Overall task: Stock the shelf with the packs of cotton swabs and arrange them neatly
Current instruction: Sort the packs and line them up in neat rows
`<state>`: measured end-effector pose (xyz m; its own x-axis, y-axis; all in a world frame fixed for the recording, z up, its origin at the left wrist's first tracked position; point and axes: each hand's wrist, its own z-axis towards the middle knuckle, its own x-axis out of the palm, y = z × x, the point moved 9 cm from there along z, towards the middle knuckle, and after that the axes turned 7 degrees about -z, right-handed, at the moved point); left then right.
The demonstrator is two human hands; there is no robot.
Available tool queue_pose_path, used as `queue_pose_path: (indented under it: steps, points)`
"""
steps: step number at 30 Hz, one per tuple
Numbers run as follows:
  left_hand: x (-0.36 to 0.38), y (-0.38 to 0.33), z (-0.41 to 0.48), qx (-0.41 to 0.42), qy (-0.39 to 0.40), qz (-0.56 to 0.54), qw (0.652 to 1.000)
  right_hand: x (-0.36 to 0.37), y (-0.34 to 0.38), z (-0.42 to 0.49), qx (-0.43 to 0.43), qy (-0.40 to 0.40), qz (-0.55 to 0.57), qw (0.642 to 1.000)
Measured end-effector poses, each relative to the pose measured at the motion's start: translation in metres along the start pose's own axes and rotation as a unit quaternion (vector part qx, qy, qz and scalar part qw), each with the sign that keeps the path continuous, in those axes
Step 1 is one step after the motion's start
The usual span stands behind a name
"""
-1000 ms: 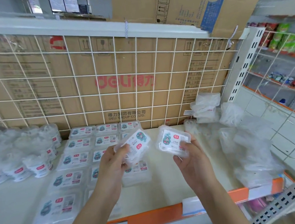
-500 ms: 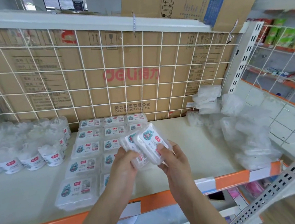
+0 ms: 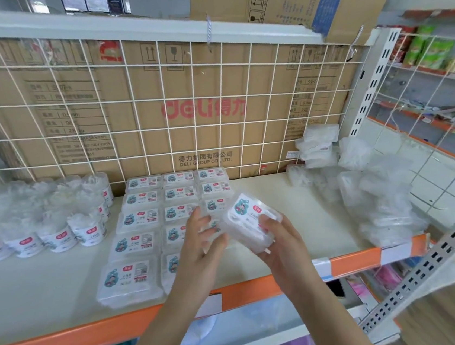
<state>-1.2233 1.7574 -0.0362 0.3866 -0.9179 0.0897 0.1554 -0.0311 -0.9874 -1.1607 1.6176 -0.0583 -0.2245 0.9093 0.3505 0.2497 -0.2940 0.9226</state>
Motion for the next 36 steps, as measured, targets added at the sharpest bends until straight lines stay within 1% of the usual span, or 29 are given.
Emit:
queue_pose_path:
  steps: [2,3,5,8,9,11,13,15,16,17,19,22,26,28,30,32,33,35,36]
  points:
    - [-0.016,-0.006,0.000,0.067,-0.019,0.123,0.990,-0.019,0.006,0.002,-0.018,-0.038,-0.045,0.998]
    - [-0.021,-0.007,0.001,0.098,-0.016,0.196,0.976,-0.027,0.008,0.002,-0.024,-0.046,-0.067,0.996]
    - [-0.020,-0.002,0.004,0.125,0.029,0.352,0.927,-0.038,0.011,0.002,-0.030,-0.035,-0.108,0.993]
    - [-0.014,0.018,0.010,0.121,0.099,0.532,0.832,-0.041,0.006,0.004,-0.010,0.015,-0.182,0.983]
    - [-0.013,0.022,0.012,0.120,0.109,0.572,0.804,-0.041,0.002,0.005,0.000,0.028,-0.209,0.978]
    - [-0.013,0.023,0.014,0.130,0.108,0.607,0.776,-0.039,-0.008,0.008,0.020,0.040,-0.243,0.969]
    - [-0.010,0.031,0.015,0.100,0.135,0.615,0.770,-0.034,-0.018,0.012,0.039,0.056,-0.261,0.963]
    - [-0.012,0.041,0.018,0.098,0.130,0.616,0.771,-0.030,-0.026,0.015,0.056,0.068,-0.292,0.952]
    - [-0.012,0.044,0.018,0.096,0.129,0.617,0.770,-0.031,-0.028,0.018,0.063,0.064,-0.307,0.947]
    - [-0.012,0.044,0.016,0.095,0.130,0.627,0.762,-0.032,-0.030,0.021,0.067,0.055,-0.316,0.945]
    - [-0.014,0.046,0.016,0.100,0.122,0.638,0.754,-0.033,-0.033,0.025,0.068,0.033,-0.315,0.946]
    - [-0.017,0.049,0.016,0.101,0.113,0.653,0.742,-0.034,-0.035,0.030,0.042,0.002,-0.329,0.943]
    - [-0.015,0.048,0.017,0.114,0.109,0.657,0.737,-0.032,-0.036,0.030,-0.026,-0.035,-0.401,0.915]
    - [-0.016,0.048,0.017,0.110,0.107,0.660,0.735,-0.029,-0.035,0.025,-0.046,-0.021,-0.418,0.907]
    - [-0.017,0.049,0.018,0.114,0.102,0.663,0.733,-0.023,-0.037,0.019,-0.056,0.032,-0.422,0.904]
    - [-0.017,0.049,0.018,0.120,0.096,0.667,0.729,-0.020,-0.040,0.015,-0.079,0.074,-0.454,0.885]
    - [-0.017,0.048,0.018,0.124,0.095,0.668,0.728,-0.019,-0.040,0.013,-0.099,0.080,-0.486,0.864]
    - [-0.017,0.047,0.017,0.126,0.095,0.666,0.729,-0.016,-0.038,0.011,-0.136,0.065,-0.539,0.829]
    - [-0.016,0.046,0.017,0.128,0.095,0.665,0.730,-0.014,-0.035,0.010,-0.148,0.051,-0.549,0.821]
